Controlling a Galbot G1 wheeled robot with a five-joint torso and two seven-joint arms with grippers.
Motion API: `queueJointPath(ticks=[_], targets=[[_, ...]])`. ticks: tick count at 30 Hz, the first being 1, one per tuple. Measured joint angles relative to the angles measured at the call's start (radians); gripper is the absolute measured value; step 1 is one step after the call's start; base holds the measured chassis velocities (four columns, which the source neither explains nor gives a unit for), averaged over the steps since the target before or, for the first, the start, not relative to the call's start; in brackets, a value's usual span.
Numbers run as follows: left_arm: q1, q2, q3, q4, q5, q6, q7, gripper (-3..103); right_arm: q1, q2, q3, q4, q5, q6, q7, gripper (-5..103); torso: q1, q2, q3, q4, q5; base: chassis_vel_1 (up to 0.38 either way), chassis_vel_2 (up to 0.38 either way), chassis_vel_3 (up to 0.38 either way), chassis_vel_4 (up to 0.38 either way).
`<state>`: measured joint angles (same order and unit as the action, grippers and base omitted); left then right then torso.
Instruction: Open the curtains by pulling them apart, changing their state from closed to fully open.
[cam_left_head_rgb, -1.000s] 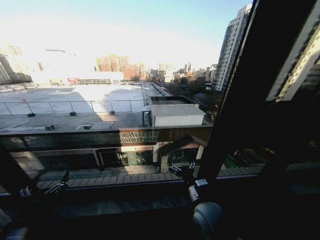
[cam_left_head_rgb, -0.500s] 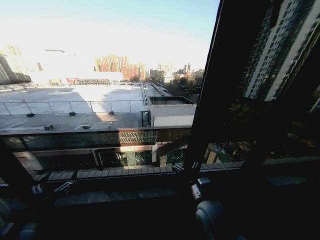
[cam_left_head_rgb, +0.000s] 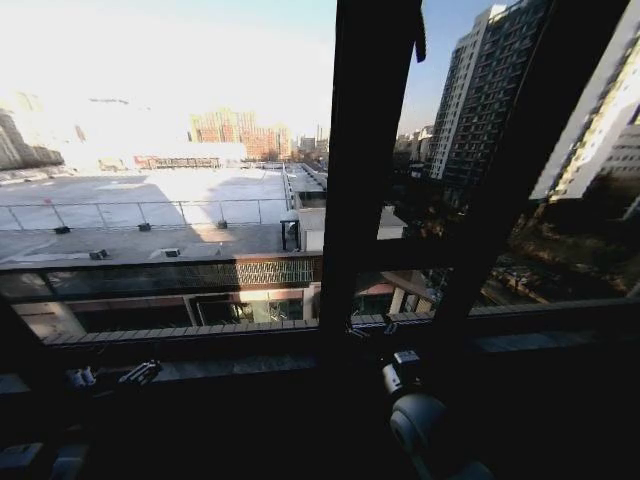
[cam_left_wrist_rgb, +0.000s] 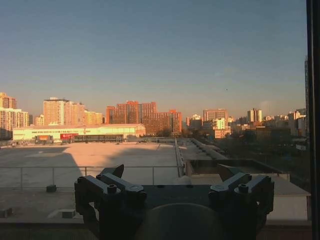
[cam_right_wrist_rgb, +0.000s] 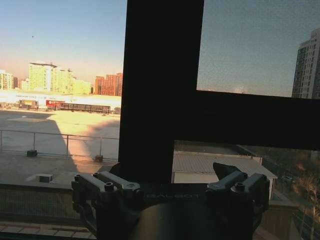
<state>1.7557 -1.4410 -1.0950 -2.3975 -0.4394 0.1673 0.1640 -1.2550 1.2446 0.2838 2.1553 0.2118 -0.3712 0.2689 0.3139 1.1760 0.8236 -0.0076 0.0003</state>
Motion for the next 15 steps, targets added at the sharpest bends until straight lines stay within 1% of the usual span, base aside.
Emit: queueJointPath(ticks=[11,15], targets=[[-0.002,0.001,0.003,0.004,0.002,-0.002,-0.001,100,-0.011,-0.004,0.027,0.004,0.002,0.002,0.000,100,0.000,0.000,0.000,-0.0001,-0.0001,-0.070,-0.391,0.063,0.386],[0.003,0.001,0.001,0.004,0.001,-0.012,-0.001,100,-0.011,-0.001,0.026,0.008,0.002,0.002,0.001,100,0.000,0.000,0.000,-0.0001,-0.0001,-0.073,-0.383,0.054,0.374]])
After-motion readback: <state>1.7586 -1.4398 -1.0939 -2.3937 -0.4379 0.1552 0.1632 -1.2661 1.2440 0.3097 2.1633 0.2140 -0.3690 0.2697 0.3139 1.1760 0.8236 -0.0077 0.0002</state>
